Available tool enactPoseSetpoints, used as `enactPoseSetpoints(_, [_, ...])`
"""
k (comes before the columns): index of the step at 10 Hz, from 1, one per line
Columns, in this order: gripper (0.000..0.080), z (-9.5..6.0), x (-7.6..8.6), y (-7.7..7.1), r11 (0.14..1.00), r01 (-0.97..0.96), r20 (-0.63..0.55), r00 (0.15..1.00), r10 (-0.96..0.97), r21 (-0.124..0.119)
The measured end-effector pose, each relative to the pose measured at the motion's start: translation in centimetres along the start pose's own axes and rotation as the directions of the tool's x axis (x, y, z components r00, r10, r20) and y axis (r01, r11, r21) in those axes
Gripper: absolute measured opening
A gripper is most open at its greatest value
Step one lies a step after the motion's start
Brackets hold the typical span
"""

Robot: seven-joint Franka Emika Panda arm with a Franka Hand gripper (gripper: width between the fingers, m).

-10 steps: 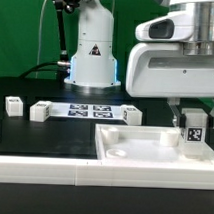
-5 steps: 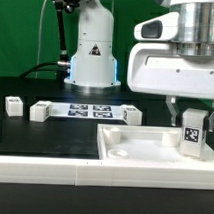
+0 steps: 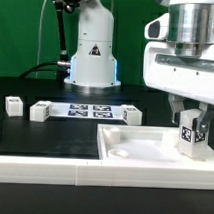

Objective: Assemble one leg

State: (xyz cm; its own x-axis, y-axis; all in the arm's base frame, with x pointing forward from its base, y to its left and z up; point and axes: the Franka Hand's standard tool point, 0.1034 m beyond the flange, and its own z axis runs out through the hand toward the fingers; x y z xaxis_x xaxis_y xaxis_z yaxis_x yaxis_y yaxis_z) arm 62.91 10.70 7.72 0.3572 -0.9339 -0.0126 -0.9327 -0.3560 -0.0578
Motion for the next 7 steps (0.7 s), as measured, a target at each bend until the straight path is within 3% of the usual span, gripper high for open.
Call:
enactPoseSetpoints(3, [0.0291,0.07,-0.15,0.03,0.989,-0.145,0.013,0.989,0.145,0.0])
enactPoseSetpoints(4, [0.0475,0.08,-0.15,0.03,0.994,-0.113,0.013,0.994,0.113,0.0])
enactPoseSetpoints(5, [0.0589,0.07,-0.15,0.02,0.997,-0.082,0.012,0.997,0.082,0.001])
enactPoseSetpoints(6, [0.0589,0.05,-0.11,-0.05,0.999,-0.048,0.01,0.999,0.048,0.008])
enactPoseSetpoints(7, [0.0639,0.07,-0.24,-0.07,0.999,0.048,0.01,0.999,-0.048,0.009])
